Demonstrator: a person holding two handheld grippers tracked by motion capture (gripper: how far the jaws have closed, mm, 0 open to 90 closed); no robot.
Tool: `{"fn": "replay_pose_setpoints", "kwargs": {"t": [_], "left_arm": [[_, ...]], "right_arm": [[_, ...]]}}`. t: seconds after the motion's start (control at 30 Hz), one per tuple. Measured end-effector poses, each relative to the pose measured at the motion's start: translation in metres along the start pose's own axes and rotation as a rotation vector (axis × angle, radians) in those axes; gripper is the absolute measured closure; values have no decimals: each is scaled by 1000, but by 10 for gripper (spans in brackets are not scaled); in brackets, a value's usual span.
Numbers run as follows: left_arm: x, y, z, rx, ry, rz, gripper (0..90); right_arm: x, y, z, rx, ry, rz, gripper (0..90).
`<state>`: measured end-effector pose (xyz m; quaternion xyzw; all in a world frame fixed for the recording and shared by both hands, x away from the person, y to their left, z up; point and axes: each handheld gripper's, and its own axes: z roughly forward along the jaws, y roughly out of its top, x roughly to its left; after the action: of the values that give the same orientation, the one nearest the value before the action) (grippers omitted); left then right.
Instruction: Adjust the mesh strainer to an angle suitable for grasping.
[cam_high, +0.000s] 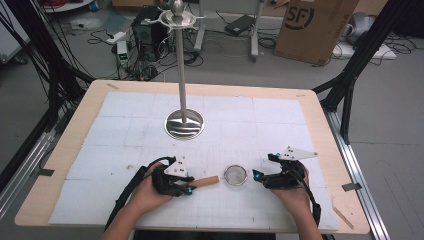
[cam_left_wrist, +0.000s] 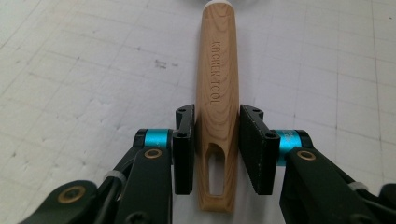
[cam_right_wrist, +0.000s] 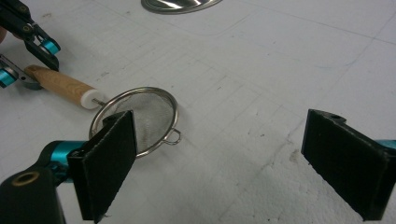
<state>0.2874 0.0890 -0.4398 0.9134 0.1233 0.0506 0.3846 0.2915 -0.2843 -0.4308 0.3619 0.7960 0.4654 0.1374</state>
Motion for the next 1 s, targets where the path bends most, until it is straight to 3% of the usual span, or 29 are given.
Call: {"fn": "replay_pose_setpoints", "kwargs": {"t": [0.3, 0.53, 0.73, 1.0], "left_arm": [[-8, 29, 28, 4, -31, 60, 685], [-11, 45, 44, 7, -45, 84, 680], [-10, 45, 45, 4, 5, 62, 561], [2, 41, 41, 8, 65, -2, 557]], "right_arm": [[0, 0, -1, -5, -3, 6, 97], [-1, 0, -2, -7, -2, 2, 97], [-2, 1, -4, -13, -1, 5, 97], [-1, 0, -4, -10, -2, 8, 97]]}}
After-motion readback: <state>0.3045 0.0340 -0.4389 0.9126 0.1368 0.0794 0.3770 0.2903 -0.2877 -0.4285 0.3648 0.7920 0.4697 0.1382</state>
